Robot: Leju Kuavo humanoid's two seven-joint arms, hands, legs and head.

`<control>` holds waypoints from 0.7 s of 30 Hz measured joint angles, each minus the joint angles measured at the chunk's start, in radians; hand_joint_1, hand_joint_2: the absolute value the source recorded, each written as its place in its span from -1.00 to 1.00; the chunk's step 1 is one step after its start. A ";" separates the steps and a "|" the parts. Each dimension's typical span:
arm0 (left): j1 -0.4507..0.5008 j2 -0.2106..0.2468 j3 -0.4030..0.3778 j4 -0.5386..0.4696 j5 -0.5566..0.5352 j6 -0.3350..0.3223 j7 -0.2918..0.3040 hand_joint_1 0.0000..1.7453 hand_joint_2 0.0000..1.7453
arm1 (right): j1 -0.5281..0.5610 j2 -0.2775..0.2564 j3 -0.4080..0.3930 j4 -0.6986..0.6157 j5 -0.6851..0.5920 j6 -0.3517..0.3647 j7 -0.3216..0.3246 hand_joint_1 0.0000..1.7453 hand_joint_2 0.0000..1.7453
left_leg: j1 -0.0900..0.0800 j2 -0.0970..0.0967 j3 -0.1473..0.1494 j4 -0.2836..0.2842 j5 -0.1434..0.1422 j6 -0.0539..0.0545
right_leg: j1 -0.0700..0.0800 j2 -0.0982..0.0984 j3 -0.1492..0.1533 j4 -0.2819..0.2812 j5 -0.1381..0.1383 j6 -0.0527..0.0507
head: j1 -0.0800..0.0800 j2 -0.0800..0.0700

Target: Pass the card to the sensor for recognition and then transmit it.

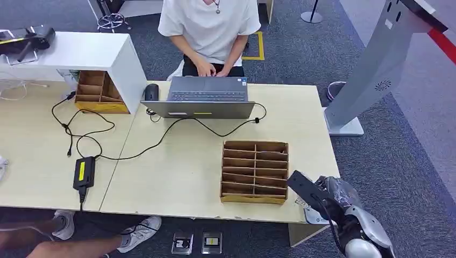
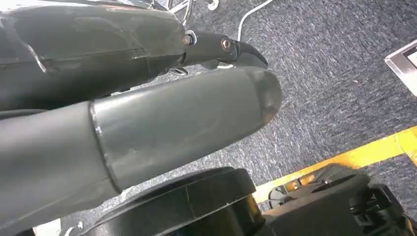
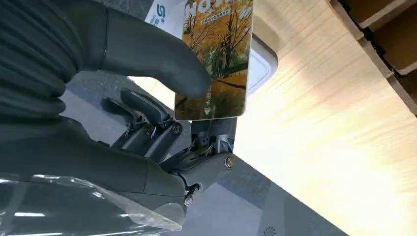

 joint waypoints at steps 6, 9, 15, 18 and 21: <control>0.000 0.000 0.000 -0.005 0.001 0.001 0.000 -1.00 -1.00 | -0.010 -0.008 0.000 0.022 0.029 0.019 0.000 1.00 1.00 | 0.000 0.000 -0.001 0.000 0.000 0.001 | 0.000 0.000 0.000 -0.002 0.001 0.001 | 0.000 0.000; 0.000 0.000 0.000 -0.006 0.004 0.001 0.000 -1.00 -1.00 | -0.009 -0.008 -0.004 0.029 0.077 0.047 0.000 1.00 1.00 | 0.000 0.000 -0.002 0.000 0.001 0.003 | 0.000 0.000 0.000 -0.002 0.001 0.002 | 0.000 0.000; 0.000 0.000 0.000 -0.008 0.009 0.000 0.000 -1.00 -1.00 | -0.007 -0.008 -0.028 0.042 0.113 0.073 0.000 1.00 1.00 | 0.000 0.000 -0.003 0.001 0.001 0.004 | 0.000 0.000 0.000 -0.005 0.003 0.005 | 0.000 0.000; 0.001 0.000 0.000 -0.008 0.011 0.000 0.000 -1.00 -1.00 | -0.005 -0.008 -0.036 0.045 0.118 0.074 0.000 1.00 1.00 | 0.000 0.000 -0.003 0.001 0.001 0.004 | 0.000 0.000 0.000 -0.005 0.004 0.005 | 0.000 0.000; 0.001 0.000 0.000 -0.009 0.011 0.000 0.000 -1.00 -1.00 | 0.000 -0.008 -0.050 0.050 0.119 0.075 0.000 1.00 1.00 | -0.001 0.000 -0.004 0.001 0.002 0.005 | -0.001 0.000 0.000 -0.006 0.004 0.006 | 0.000 0.000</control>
